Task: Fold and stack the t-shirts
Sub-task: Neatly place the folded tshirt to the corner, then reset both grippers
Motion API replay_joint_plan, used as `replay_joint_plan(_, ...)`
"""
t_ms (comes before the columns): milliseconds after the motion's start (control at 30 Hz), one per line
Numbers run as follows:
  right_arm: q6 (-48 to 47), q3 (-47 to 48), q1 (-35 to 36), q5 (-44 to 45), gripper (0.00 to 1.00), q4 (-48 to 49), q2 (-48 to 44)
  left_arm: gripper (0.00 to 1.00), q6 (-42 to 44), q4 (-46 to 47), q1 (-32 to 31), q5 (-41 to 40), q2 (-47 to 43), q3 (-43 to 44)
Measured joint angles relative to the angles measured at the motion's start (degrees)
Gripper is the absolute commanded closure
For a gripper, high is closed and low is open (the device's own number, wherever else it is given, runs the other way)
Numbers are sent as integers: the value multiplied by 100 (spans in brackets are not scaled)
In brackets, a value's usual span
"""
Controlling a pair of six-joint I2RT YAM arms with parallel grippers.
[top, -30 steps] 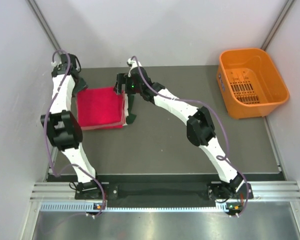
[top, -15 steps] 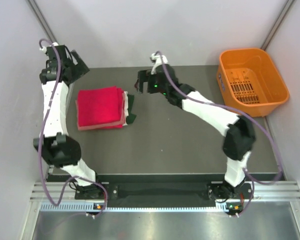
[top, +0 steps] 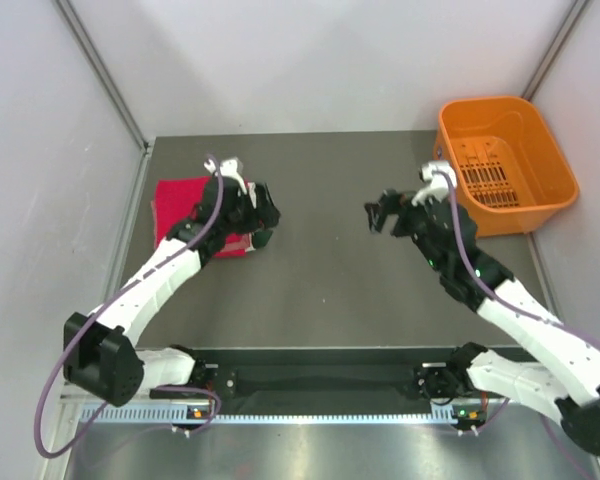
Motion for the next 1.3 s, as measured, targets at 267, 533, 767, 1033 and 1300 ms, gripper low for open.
replay_joint_plan(267, -236, -2892, -13, 793, 0, 330, -2142, 4, 35, 1797, -658, -2, -789, -2704)
replay_joint_plan(533, -278, -3917, -13, 1025, 0, 1115, -2277, 6, 262, 2747, -791, -280, -1469, -3486)
replay_joint_plan(767, -184, -3945, -13, 1132, 0, 1394, -1895, 6, 251, 3003, -791, -457, -1773, -3773)
replay_joint_plan(1033, -118, -3945, -13, 1281, 0, 1504, -1735, 6, 247, 3073, -791, -455, -1707, -3773)
replay_joint_plan(1300, -76, -3945, -13, 1349, 0, 1523, -1744, 6, 247, 3112, -791, -437, -1683, -3773)
